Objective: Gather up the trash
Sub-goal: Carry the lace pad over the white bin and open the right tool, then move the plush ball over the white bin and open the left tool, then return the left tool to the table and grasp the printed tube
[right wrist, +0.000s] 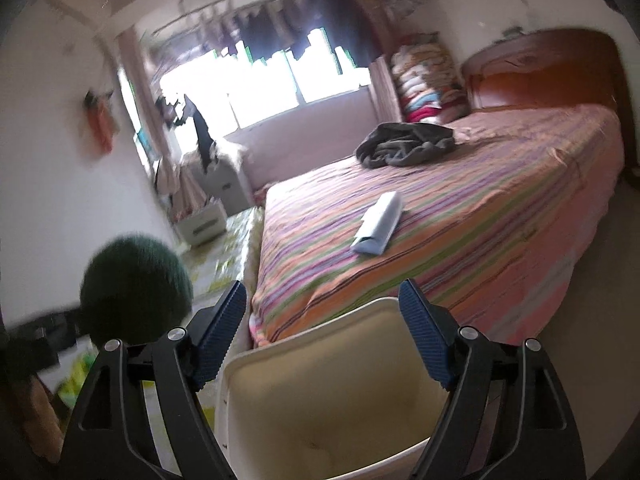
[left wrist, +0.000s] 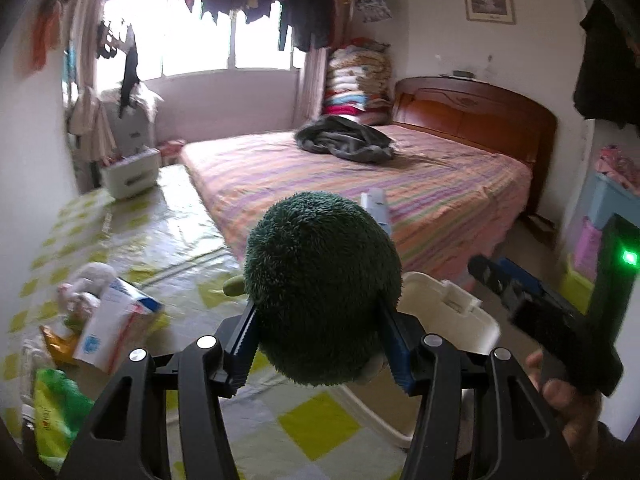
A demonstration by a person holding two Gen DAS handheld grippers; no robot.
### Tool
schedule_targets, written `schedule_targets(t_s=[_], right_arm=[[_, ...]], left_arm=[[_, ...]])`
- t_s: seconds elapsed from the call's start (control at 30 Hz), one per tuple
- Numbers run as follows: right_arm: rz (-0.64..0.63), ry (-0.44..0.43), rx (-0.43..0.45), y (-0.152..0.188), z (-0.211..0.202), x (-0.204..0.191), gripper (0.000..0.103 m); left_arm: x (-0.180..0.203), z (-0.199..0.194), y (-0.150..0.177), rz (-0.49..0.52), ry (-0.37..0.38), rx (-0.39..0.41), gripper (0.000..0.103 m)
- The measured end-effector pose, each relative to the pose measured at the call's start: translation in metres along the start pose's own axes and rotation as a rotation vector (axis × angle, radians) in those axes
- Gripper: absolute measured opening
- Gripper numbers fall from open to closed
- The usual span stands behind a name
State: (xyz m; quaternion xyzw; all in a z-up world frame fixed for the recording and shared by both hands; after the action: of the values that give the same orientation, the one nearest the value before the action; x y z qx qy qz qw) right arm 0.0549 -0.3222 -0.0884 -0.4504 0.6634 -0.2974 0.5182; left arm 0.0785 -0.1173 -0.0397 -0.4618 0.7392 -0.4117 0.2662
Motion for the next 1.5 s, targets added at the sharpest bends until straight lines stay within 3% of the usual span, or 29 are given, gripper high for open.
schedule_targets(t_s=[0.2, 0.43, 0.57, 0.63, 0.7, 1.2, 1.5], right_arm=[[0.062, 0.026, 0.051, -0.006, -0.011, 0.018, 0.078], [0.057, 0.025, 0.049, -0.005, -0.011, 0.014, 0.078], [0.054, 0.024, 0.054, -0.007, -0.011, 0.012, 0.078], [0.055, 0.025, 0.054, -0.007, -0.011, 0.012, 0.078], [0.059, 0.025, 0.054, -0.006, -0.010, 0.012, 0.078], [0.008, -0.031, 0.027, -0.001, 0.004, -0.023, 0.078], [-0.041, -0.106, -0.036, 0.013, 0.025, -0.065, 0.078]], left_arm=[[0.021, 0.004, 0.008, 0.042, 0.043, -0.016, 0.054], [0.040, 0.009, 0.014, 0.082, 0.081, -0.038, 0.057], [0.042, 0.010, 0.015, 0.097, 0.056, -0.028, 0.060], [0.040, 0.007, 0.011, 0.109, 0.026, -0.008, 0.068], [0.034, 0.001, 0.007, 0.106, -0.010, 0.019, 0.077], [-0.052, -0.016, -0.005, -0.102, -0.083, 0.017, 0.077], [-0.092, -0.027, -0.001, -0.124, -0.183, 0.019, 0.077]])
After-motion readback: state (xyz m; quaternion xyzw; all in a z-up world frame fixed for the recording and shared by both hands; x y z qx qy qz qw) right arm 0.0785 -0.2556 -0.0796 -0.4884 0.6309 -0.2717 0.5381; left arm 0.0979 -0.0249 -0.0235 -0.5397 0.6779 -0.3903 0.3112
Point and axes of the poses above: each gripper's, at about its wrist camera, not at the fingertips, and z roughly the way its jaws point, x to its right, y to its underside, the point moved 7 cm from there along z, roughly the way its jaws point, and after that the axes turned 6 degrees about -y, right-handed, at the moved point
